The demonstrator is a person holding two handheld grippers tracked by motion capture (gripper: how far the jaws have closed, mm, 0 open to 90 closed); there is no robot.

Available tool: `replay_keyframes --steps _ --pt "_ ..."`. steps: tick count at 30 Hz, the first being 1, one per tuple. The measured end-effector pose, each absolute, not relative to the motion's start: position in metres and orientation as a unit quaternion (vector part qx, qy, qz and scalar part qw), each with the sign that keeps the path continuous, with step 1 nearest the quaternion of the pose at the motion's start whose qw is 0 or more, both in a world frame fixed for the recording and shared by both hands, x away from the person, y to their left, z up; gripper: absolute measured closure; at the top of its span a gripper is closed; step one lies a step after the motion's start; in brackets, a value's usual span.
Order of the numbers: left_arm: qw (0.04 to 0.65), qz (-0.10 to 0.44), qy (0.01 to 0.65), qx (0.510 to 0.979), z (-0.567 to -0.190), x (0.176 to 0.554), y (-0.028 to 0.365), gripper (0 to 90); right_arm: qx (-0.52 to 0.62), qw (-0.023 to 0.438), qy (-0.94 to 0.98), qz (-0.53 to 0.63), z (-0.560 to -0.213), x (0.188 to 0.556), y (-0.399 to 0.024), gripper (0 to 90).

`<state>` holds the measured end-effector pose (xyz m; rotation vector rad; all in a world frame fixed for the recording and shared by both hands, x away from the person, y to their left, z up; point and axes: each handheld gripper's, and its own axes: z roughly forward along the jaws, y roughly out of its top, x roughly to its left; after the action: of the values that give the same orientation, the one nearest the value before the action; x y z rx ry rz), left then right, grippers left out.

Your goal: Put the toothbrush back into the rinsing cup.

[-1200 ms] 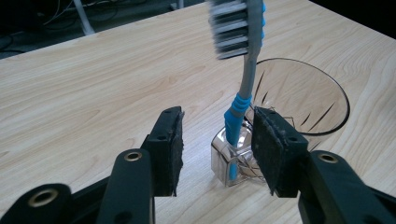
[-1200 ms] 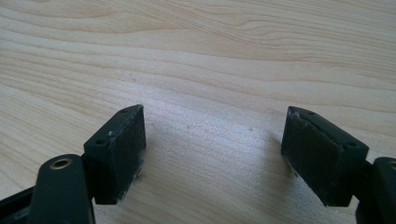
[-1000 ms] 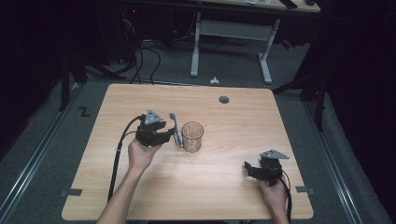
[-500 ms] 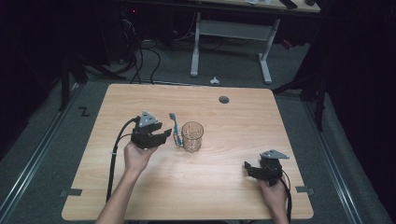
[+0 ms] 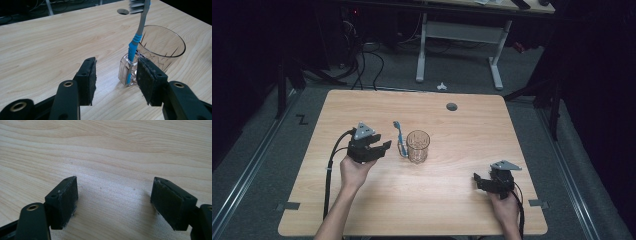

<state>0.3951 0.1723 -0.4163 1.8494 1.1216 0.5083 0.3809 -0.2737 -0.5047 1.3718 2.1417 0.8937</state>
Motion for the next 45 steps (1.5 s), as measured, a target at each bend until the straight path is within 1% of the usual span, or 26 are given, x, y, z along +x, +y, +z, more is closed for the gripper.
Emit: replay_keyframes --steps 9,12,25,39,45 --pt "0.447 0.201 0.463 0.739 -0.421 0.389 0.182 50.2 0.496 0.221 0.775 0.323 -0.505 0.381 -0.274 22.1" --pt "0.451 0.19 0.468 0.736 -0.424 0.388 0.185 50.2 0.496 0.221 0.775 0.323 -0.505 0.381 -0.274 22.1" --pt "0.455 0.181 0.473 0.732 -0.431 0.381 0.189 50.2 0.496 0.221 0.775 0.323 -0.505 0.381 -0.274 22.1" --pt "0.444 0.176 0.481 0.735 -0.442 0.377 0.192 48.9 0.496 0.221 0.775 0.323 -0.505 0.381 -0.274 22.1" --pt "0.434 0.173 0.486 0.739 -0.452 0.374 0.192 48.4 0.496 0.221 0.775 0.323 -0.505 0.381 -0.274 22.0"
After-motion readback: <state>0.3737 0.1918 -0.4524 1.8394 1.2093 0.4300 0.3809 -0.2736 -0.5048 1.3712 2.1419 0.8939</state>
